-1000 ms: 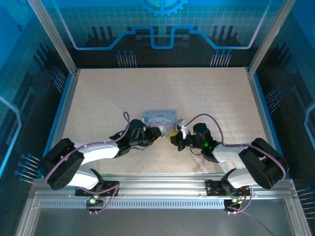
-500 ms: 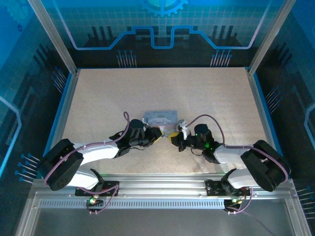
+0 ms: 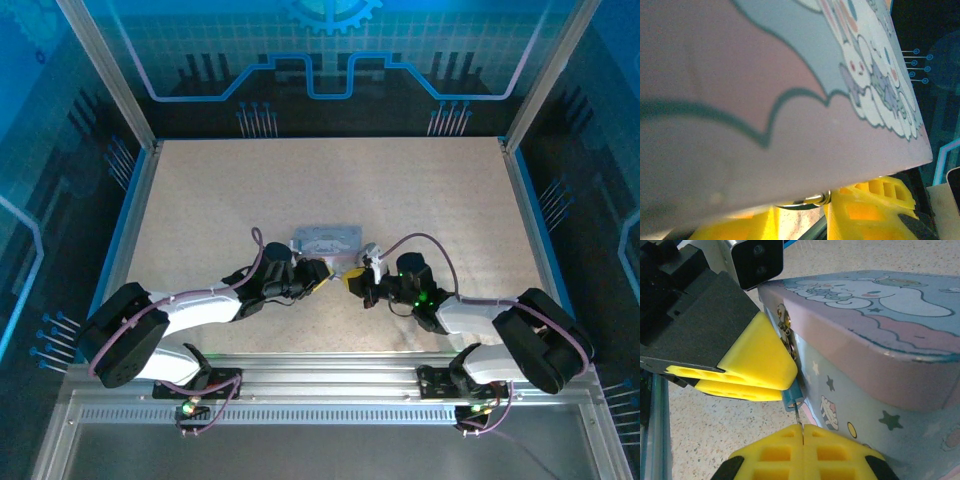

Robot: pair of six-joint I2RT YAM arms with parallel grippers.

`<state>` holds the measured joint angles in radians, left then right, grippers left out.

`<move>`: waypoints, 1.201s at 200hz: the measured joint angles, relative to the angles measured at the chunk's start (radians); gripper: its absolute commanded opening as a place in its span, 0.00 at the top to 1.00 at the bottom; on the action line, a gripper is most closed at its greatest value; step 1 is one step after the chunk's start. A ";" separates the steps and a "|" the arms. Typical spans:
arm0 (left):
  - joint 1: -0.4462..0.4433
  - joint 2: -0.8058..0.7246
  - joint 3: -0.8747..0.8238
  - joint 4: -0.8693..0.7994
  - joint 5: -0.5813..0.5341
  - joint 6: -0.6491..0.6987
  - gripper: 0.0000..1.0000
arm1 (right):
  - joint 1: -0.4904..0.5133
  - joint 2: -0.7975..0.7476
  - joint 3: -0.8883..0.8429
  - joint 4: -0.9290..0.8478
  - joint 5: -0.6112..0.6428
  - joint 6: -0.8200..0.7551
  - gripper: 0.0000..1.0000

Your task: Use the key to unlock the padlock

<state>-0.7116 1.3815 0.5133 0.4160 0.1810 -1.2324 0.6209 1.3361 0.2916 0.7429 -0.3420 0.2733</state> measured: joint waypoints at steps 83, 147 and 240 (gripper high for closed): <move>0.005 0.000 0.000 -0.019 -0.015 0.000 0.75 | 0.001 0.090 0.003 0.098 -0.008 0.001 0.99; 0.010 0.000 0.000 -0.035 -0.034 0.000 0.74 | 0.001 0.155 0.021 0.141 -0.026 0.007 0.99; 0.019 0.000 0.000 -0.053 -0.061 0.000 0.74 | 0.002 0.230 0.062 0.163 -0.044 0.019 0.99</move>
<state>-0.6922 1.3819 0.5133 0.3634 0.1200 -1.2320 0.6228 1.5658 0.3534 0.9054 -0.3862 0.2924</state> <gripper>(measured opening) 0.256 0.051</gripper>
